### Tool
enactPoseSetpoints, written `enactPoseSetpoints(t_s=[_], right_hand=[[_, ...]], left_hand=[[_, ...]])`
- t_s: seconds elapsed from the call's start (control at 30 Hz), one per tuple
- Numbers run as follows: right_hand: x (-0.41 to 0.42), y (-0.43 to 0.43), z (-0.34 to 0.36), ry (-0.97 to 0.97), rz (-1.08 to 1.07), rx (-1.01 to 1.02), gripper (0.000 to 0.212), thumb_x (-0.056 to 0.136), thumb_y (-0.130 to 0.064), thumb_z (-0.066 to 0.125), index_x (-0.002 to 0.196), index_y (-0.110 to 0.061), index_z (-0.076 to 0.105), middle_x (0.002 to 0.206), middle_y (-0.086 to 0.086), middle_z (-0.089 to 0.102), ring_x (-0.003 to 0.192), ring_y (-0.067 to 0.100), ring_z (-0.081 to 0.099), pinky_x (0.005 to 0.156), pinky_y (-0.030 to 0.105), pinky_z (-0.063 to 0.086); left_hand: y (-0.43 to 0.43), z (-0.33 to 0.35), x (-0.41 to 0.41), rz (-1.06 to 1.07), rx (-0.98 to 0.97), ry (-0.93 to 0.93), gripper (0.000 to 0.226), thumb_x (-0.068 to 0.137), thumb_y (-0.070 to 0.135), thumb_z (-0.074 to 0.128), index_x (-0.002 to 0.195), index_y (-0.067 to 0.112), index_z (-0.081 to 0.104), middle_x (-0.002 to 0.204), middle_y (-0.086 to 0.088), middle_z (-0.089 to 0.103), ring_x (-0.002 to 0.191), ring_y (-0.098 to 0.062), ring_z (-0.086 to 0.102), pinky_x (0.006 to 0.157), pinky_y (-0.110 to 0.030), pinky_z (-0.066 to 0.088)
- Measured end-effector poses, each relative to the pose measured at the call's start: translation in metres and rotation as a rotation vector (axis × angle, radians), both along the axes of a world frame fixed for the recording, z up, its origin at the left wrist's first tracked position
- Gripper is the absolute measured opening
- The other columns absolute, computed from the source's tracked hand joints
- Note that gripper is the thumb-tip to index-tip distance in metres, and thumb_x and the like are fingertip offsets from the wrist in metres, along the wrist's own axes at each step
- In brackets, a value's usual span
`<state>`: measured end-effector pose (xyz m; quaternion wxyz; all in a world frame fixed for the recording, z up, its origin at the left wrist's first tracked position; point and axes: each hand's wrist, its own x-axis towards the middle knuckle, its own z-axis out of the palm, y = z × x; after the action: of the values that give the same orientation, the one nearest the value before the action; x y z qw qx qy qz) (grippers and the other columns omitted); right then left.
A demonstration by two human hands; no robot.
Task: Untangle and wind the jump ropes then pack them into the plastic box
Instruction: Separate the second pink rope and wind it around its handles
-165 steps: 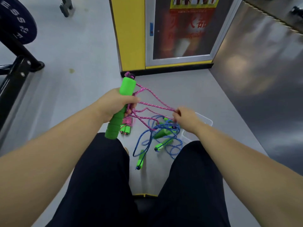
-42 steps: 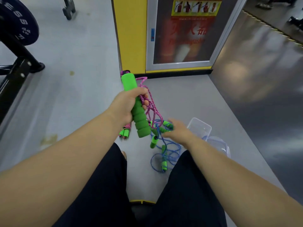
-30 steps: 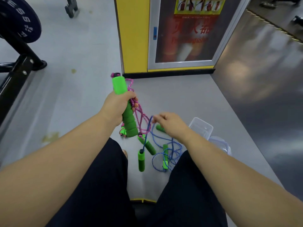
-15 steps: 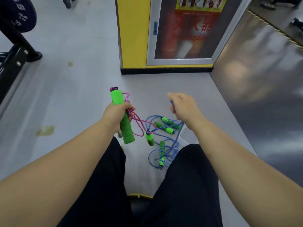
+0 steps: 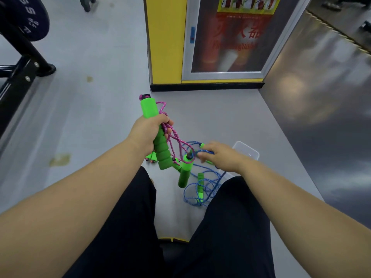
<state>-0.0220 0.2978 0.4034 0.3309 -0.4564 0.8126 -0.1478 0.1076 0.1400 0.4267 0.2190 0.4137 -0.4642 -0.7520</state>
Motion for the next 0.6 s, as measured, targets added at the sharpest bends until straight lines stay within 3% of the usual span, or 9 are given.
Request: enactPoseSetpoints(t_s=[0.07, 0.17, 0.33, 0.47, 0.6], right_hand=[[0.005, -0.003, 0.012, -0.132, -0.1, -0.158, 0.03, 0.096, -0.034, 0.046, 0.082, -0.014, 0.063, 0.083, 0.001, 0.054, 0.068, 0.012, 0.05, 0.062, 0.015, 0.039], [0.009, -0.01, 0.027, -0.213, -0.19, -0.335, 0.031, 0.096, -0.034, 0.044, 0.072, -0.022, 0.058, 0.089, -0.001, 0.058, 0.071, 0.01, 0.054, 0.073, 0.027, 0.044], [0.015, -0.017, 0.037, -0.548, -0.195, -0.384, 0.034, 0.099, -0.027, 0.041, 0.073, -0.01, 0.056, 0.104, 0.006, 0.067, 0.083, 0.018, 0.067, 0.085, 0.03, 0.052], [0.012, -0.016, 0.035, -0.681, -0.263, -0.474, 0.038, 0.1, -0.026, 0.038, 0.069, -0.008, 0.052, 0.086, 0.005, 0.071, 0.078, 0.022, 0.066, 0.08, 0.028, 0.053], [0.009, -0.011, 0.028, -0.914, -0.474, -0.55, 0.043, 0.1, -0.026, 0.036, 0.062, -0.008, 0.042, 0.058, 0.005, 0.062, 0.062, 0.023, 0.058, 0.074, 0.033, 0.053]], left_hand=[[0.002, -0.009, 0.001, 0.01, -0.017, -0.049, 0.018, 0.085, 0.0, 0.053, 0.068, 0.005, 0.058, 0.063, -0.008, 0.056, 0.041, -0.009, 0.051, 0.042, -0.017, 0.043], [0.007, -0.024, 0.003, 0.046, 0.034, -0.071, 0.018, 0.085, 0.0, 0.053, 0.067, 0.004, 0.057, 0.058, -0.006, 0.058, 0.04, -0.008, 0.052, 0.042, -0.017, 0.043], [0.007, -0.035, 0.0, 0.174, 0.196, 0.006, 0.018, 0.088, 0.001, 0.052, 0.07, 0.002, 0.054, 0.044, -0.001, 0.057, 0.036, -0.006, 0.052, 0.039, -0.014, 0.042], [0.001, -0.038, -0.002, 0.254, 0.297, 0.047, 0.02, 0.087, 0.001, 0.049, 0.068, 0.003, 0.051, 0.038, 0.0, 0.051, 0.034, -0.007, 0.051, 0.037, -0.014, 0.04], [-0.005, -0.043, 0.0, 0.294, 0.354, 0.059, 0.02, 0.088, 0.004, 0.049, 0.068, 0.004, 0.05, 0.039, 0.0, 0.05, 0.033, -0.008, 0.049, 0.036, -0.014, 0.039]])
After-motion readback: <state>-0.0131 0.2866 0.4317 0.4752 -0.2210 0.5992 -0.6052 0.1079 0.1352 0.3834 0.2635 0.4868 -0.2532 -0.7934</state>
